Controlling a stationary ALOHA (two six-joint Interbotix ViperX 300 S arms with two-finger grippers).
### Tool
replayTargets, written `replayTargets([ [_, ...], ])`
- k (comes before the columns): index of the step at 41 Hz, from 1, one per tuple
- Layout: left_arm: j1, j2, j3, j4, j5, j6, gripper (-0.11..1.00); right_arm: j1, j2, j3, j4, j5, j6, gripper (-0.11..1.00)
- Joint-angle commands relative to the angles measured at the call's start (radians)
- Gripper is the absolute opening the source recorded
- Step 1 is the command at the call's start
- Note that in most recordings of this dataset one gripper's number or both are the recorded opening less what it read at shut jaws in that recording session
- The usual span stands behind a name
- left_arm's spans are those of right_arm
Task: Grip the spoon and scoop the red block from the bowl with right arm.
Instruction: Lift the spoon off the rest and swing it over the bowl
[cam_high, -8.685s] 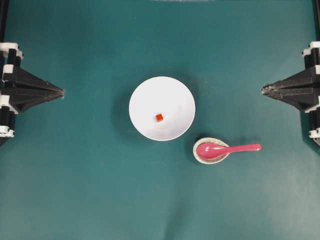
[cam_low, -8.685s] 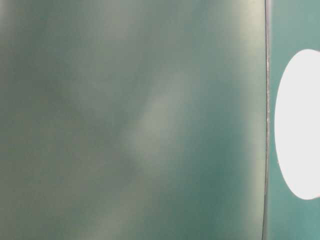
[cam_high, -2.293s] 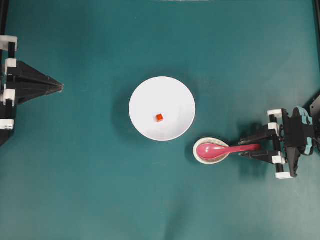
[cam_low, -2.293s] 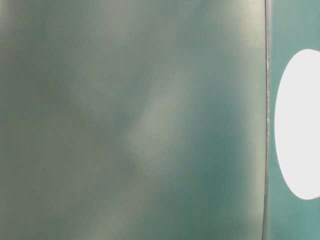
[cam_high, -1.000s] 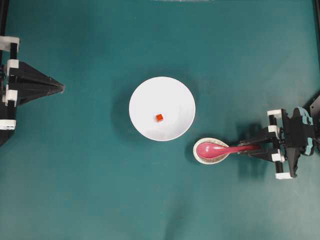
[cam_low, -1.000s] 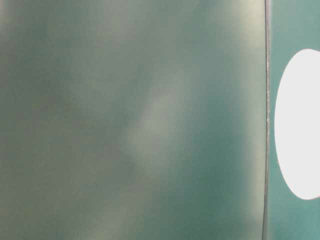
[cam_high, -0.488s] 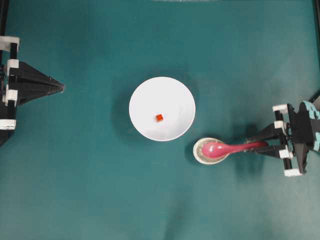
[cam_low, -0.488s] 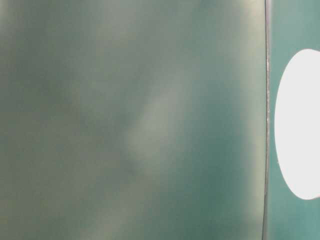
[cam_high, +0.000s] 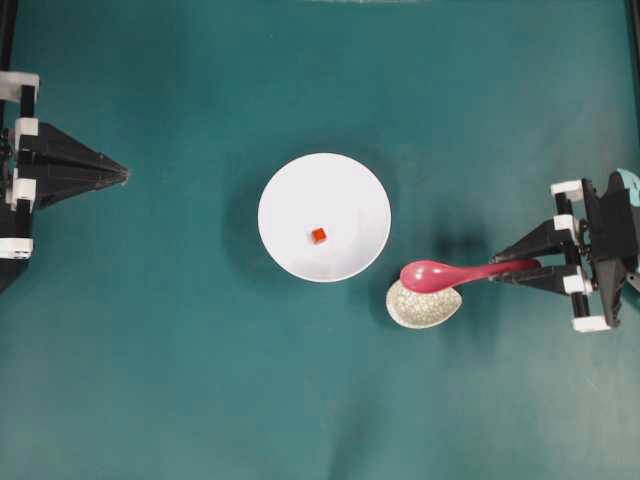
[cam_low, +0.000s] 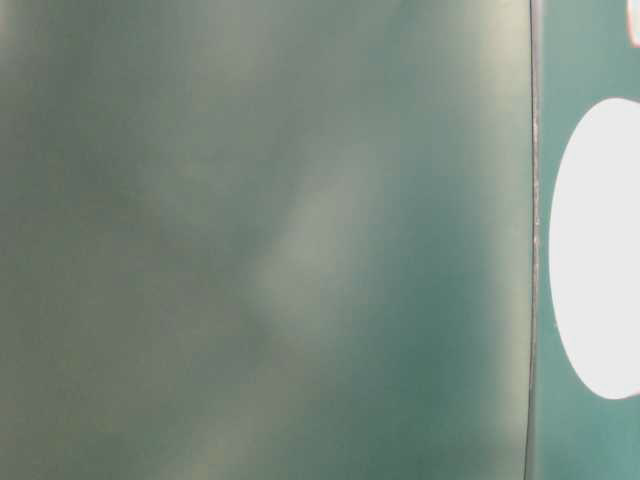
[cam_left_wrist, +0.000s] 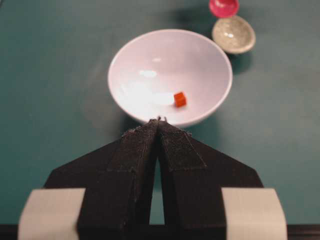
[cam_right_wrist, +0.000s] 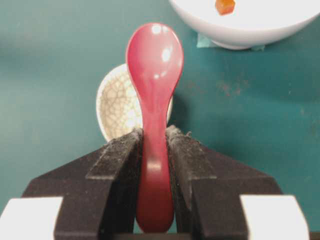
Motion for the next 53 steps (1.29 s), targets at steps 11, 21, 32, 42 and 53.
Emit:
replayTargets([
  [11, 0.006, 0.006, -0.021, 0.000, -0.006, 0.000, 0.00, -0.141, -0.123, -0.120, -0.008, 0.273, -0.066, 0.24],
  [21, 0.006, 0.006, -0.021, 0.000, -0.005, 0.000, 0.00, -0.216, -0.140, -0.196, -0.048, 0.397, -0.075, 0.24],
  [32, 0.005, 0.006, -0.021, 0.000, -0.006, -0.002, 0.00, -0.262, -0.141, -0.275, -0.071, 0.503, -0.075, 0.24],
  [42, 0.006, 0.006, -0.021, 0.000, -0.005, -0.002, 0.00, -0.304, -0.141, -0.339, -0.072, 0.583, -0.069, 0.24],
  [53, 0.006, 0.006, -0.021, 0.000, -0.003, -0.002, 0.00, -0.356, -0.141, -0.400, -0.074, 0.678, -0.066, 0.24],
])
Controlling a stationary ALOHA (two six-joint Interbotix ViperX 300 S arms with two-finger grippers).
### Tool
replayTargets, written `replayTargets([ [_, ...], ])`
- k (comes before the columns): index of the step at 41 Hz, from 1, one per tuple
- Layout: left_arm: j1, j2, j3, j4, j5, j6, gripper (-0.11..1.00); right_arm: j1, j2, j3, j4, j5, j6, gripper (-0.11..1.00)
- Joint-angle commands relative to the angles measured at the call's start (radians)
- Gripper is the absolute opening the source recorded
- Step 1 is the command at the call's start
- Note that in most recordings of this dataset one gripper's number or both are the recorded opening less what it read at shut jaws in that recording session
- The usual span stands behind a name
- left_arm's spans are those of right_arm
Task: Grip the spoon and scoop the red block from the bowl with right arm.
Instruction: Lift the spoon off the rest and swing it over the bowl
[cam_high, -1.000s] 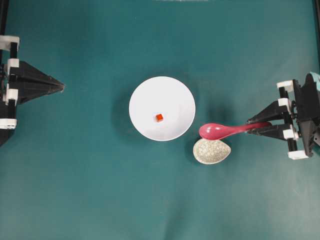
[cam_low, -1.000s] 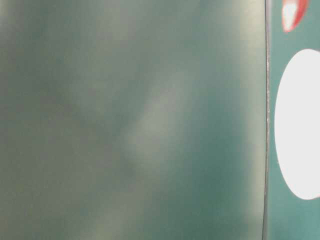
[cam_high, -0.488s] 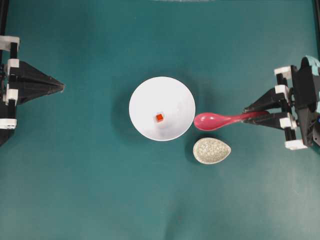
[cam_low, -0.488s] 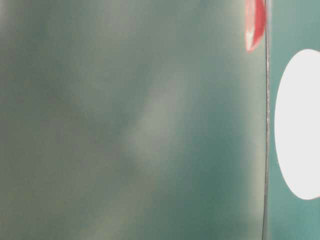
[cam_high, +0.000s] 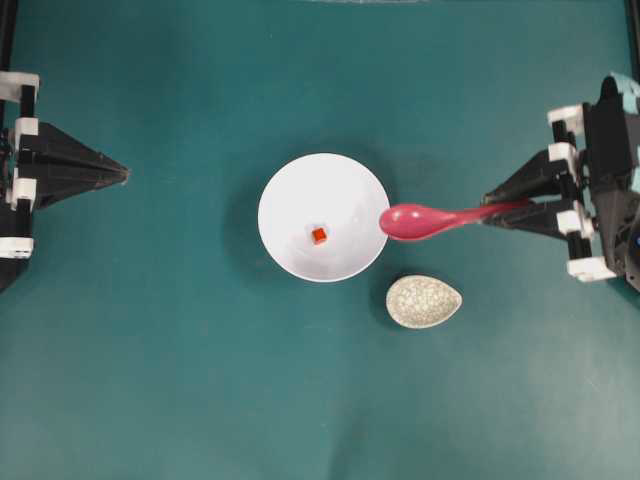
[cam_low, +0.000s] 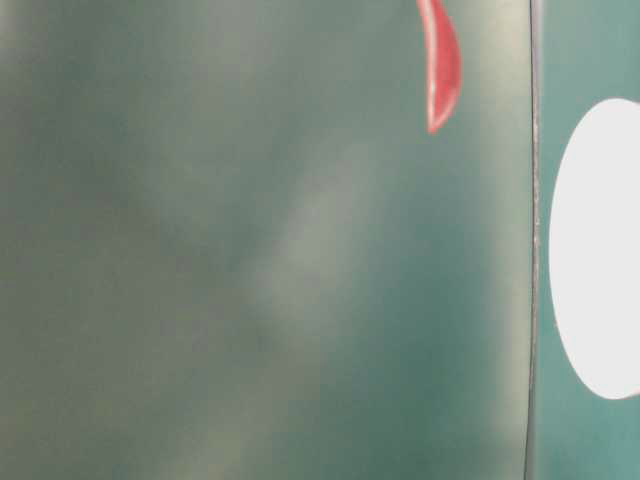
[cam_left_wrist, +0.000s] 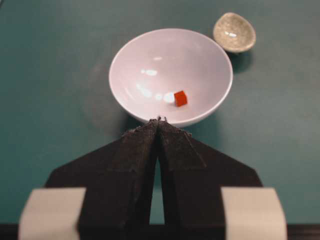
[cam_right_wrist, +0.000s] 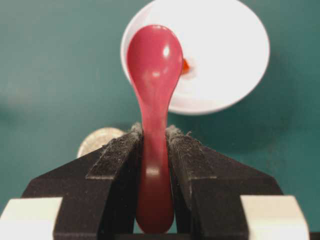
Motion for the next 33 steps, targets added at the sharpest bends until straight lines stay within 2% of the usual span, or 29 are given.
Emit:
replayTargets([
  [1, 0.003, 0.006, -0.021, 0.000, -0.005, -0.002, 0.00, -0.021, -0.002, -0.041, -0.002, 0.032, 0.002, 0.24],
  [11, 0.005, 0.006, -0.021, 0.000, -0.003, -0.002, 0.00, -0.067, 0.000, -0.075, -0.002, 0.095, 0.008, 0.24],
  [33, 0.005, 0.006, -0.021, -0.002, 0.009, -0.003, 0.00, -0.075, 0.132, -0.153, -0.002, 0.173, 0.009, 0.24],
])
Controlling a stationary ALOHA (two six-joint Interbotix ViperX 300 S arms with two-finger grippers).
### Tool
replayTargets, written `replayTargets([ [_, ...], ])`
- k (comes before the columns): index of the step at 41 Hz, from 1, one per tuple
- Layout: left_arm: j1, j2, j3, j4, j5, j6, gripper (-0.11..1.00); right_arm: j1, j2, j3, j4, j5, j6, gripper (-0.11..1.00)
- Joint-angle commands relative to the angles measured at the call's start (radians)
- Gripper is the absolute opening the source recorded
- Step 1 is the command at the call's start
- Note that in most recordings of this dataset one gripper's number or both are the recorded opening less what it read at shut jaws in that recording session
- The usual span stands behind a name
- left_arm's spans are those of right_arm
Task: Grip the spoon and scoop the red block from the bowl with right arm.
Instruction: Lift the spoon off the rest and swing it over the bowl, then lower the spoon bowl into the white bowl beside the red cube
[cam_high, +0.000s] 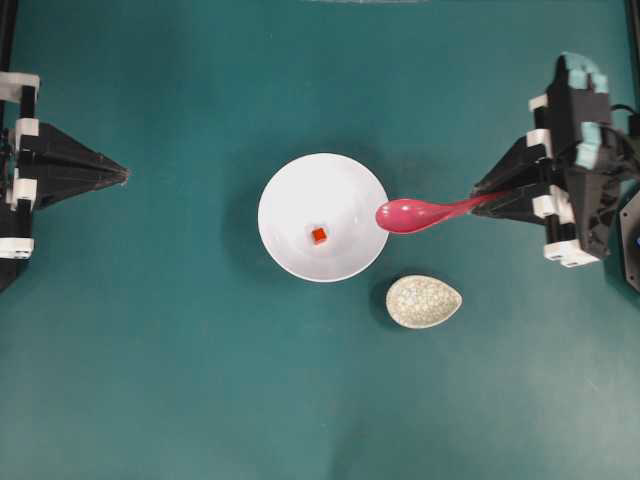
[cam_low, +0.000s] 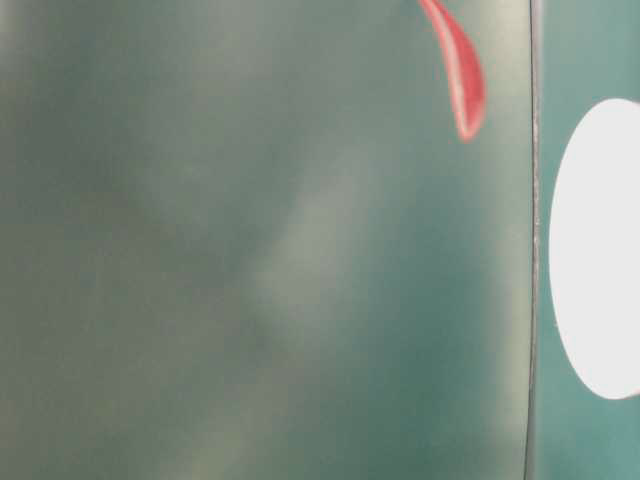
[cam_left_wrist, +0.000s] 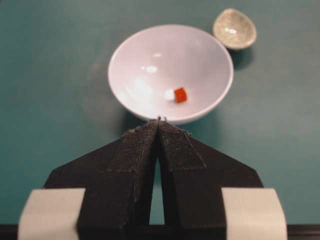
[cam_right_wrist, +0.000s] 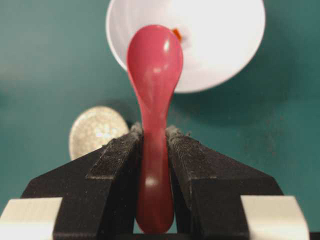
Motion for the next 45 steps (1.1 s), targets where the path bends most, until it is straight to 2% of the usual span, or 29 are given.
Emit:
replayTargets([
  [1, 0.005, 0.006, -0.021, -0.002, -0.002, -0.002, 0.00, -0.003, 0.026, -0.041, 0.002, 0.002, 0.003, 0.24],
  [10, 0.005, 0.002, -0.023, -0.002, 0.008, -0.002, 0.00, -0.003, 0.100, -0.098, 0.002, 0.002, 0.035, 0.24],
  [29, 0.005, -0.002, -0.023, -0.003, 0.003, -0.003, 0.00, -0.003, 0.244, -0.215, 0.002, 0.097, 0.035, 0.24],
  [36, 0.005, -0.003, -0.023, -0.003, -0.008, -0.023, 0.00, -0.003, 0.304, -0.259, 0.000, 0.121, 0.035, 0.24],
  [45, 0.003, -0.003, -0.023, -0.003, -0.008, -0.028, 0.00, -0.003, 0.356, -0.298, -0.034, 0.155, 0.035, 0.24],
])
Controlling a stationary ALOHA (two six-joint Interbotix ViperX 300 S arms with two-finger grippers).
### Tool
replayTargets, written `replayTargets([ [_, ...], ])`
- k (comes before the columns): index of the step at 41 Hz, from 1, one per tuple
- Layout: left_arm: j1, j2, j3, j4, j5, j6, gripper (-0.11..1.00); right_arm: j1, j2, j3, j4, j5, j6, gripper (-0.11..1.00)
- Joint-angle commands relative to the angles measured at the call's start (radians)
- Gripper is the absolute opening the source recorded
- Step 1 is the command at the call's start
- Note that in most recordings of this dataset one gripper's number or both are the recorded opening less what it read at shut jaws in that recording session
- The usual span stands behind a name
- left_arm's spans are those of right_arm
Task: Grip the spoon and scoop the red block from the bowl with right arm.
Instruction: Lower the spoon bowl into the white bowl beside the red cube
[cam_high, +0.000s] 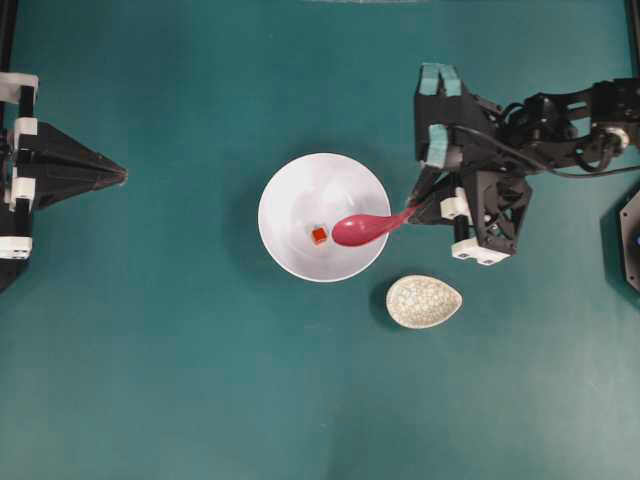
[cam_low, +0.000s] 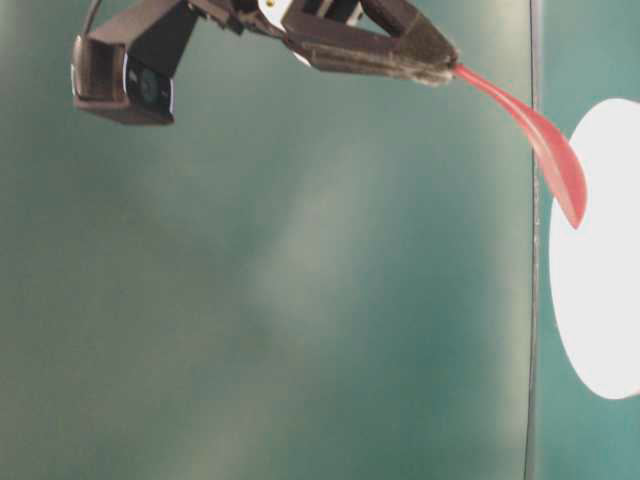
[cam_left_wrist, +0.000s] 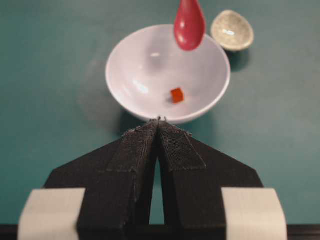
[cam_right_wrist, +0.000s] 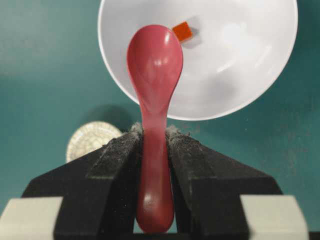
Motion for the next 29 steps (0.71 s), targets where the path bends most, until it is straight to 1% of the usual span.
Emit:
replayTargets([
  [1, 0.003, 0.003, -0.023, -0.002, -0.011, -0.002, 0.00, -0.003, 0.009, -0.041, -0.015, 0.014, 0.000, 0.24],
  [29, 0.003, 0.003, -0.023, -0.002, -0.011, 0.000, 0.00, -0.003, 0.147, -0.100, -0.071, 0.026, 0.000, 0.24],
])
